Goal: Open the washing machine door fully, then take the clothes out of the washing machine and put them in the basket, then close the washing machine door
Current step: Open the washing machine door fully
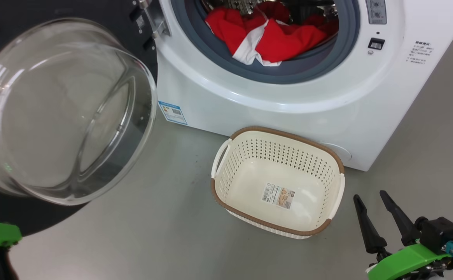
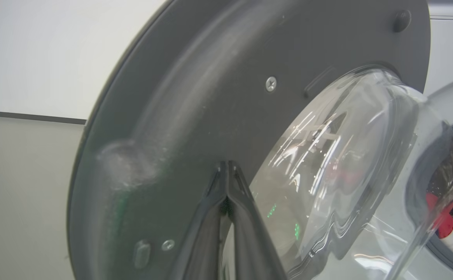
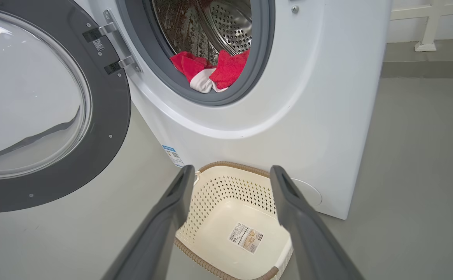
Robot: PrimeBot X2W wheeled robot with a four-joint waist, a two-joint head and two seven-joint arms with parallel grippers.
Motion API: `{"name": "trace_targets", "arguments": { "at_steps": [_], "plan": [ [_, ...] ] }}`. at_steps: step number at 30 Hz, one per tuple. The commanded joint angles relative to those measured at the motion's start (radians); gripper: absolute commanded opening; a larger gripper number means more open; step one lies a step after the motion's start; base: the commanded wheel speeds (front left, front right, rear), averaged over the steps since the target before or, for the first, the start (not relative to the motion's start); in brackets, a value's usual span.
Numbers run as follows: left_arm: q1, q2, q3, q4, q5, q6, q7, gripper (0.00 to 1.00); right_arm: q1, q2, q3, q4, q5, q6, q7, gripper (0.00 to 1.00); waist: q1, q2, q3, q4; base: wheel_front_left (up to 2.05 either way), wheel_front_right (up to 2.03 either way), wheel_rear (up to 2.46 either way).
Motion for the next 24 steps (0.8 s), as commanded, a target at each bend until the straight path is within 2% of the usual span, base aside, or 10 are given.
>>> {"name": "trace_targets", "arguments": {
  "at_steps": [1, 14, 24],
  "plan": [
    [-0.038, 0.061, 0.05, -0.008, 0.017, -0.004, -0.005, 0.0, -0.037, -0.018, 0.026, -0.028, -0.003, 0.005, -0.009, 1.0, 0.0, -0.0001, 0.016, -0.009, 0.0, 0.0, 0.0],
    [-0.148, 0.153, 0.147, 0.146, 0.074, -0.033, -0.005, 0.0, -0.054, -0.023, 0.031, -0.028, -0.002, 0.005, -0.009, 1.0, 0.0, -0.0001, 0.048, -0.03, 0.0, 0.0, 0.0],
    [-0.174, 0.175, 0.175, 0.205, 0.122, -0.047, -0.005, 0.0, -0.05, -0.02, 0.031, -0.026, 0.001, 0.005, -0.009, 1.0, 0.0, -0.0001, 0.034, -0.041, 0.0, 0.0, 0.0]
  ]
}}
